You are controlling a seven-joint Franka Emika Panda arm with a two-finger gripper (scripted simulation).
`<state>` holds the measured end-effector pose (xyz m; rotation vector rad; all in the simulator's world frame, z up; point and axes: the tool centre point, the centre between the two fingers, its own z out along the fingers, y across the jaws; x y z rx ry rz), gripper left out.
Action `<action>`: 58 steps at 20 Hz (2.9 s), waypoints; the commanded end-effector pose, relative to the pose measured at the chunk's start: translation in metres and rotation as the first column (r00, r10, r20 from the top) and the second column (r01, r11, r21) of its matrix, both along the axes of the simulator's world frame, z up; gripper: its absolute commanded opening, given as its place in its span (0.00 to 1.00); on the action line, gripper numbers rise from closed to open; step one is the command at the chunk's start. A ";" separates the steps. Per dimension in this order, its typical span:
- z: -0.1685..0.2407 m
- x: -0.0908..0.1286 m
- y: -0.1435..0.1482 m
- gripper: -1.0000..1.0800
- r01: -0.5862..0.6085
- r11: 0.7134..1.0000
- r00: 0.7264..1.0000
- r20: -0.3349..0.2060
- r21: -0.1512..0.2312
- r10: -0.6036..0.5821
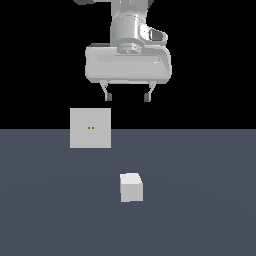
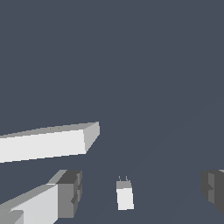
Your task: Plug the charger into the wall socket.
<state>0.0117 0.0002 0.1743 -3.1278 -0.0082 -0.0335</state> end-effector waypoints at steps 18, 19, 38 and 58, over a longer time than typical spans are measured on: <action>-0.034 -0.040 0.000 0.96 -0.025 1.000 0.999 0.026 -0.004 0.025; -0.038 -0.045 0.000 0.96 -0.029 1.000 0.999 0.029 -0.004 0.029; -0.108 -0.115 -0.004 0.96 -0.076 0.997 0.994 0.078 -0.013 0.077; -0.151 -0.118 -0.004 0.96 -0.078 0.997 0.994 0.079 -0.013 0.079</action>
